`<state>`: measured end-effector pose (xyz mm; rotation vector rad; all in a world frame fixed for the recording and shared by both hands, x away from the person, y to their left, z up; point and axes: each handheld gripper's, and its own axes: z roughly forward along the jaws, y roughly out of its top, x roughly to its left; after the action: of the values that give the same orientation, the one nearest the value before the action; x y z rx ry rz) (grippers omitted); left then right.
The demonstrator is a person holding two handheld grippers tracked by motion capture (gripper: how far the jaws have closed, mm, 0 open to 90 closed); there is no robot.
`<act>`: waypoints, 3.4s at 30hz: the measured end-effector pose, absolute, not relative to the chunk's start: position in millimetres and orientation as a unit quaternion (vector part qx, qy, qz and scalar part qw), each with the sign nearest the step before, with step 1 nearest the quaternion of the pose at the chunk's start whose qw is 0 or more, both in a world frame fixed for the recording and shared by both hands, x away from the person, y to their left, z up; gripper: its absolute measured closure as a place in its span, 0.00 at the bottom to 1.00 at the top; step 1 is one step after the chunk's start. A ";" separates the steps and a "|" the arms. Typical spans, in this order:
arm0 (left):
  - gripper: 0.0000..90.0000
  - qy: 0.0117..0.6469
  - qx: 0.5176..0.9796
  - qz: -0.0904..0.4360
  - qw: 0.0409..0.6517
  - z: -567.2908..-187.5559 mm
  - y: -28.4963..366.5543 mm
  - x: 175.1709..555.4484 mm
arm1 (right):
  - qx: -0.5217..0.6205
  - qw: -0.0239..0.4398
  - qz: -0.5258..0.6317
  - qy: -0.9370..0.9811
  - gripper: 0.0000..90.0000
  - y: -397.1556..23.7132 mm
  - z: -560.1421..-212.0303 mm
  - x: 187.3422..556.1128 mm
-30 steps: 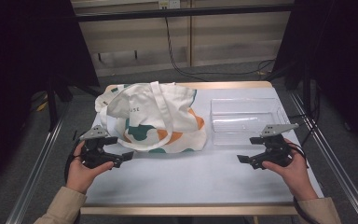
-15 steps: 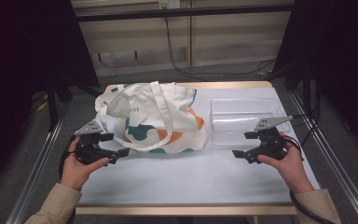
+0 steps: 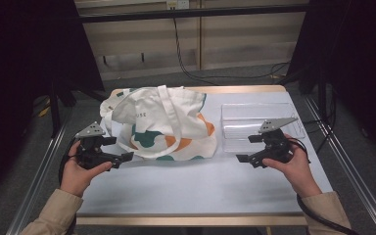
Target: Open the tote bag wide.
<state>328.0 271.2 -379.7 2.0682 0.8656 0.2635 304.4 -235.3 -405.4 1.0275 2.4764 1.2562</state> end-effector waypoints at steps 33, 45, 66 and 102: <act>0.07 0.344 0.834 0.112 0.417 -368.3 269.1 336.8 | 0.279 0.092 0.432 0.853 0.40 -158.9 -378.6 328.3; 0.07 0.342 0.835 0.114 0.415 -368.5 267.1 338.0 | 0.293 0.099 0.443 0.842 0.46 -147.8 -377.0 341.1; 0.07 0.339 0.838 0.112 0.412 -369.0 264.3 341.1 | 0.304 0.112 0.454 0.830 0.52 -131.8 -370.3 359.0; 0.17 0.331 0.835 0.124 0.422 -346.2 260.6 340.9 | 0.292 0.073 0.414 0.859 0.93 -137.1 -418.6 352.5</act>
<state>340.9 260.6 -346.2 2.0911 0.8284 0.3107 352.5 -137.1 -418.6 0.8759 2.5807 1.2423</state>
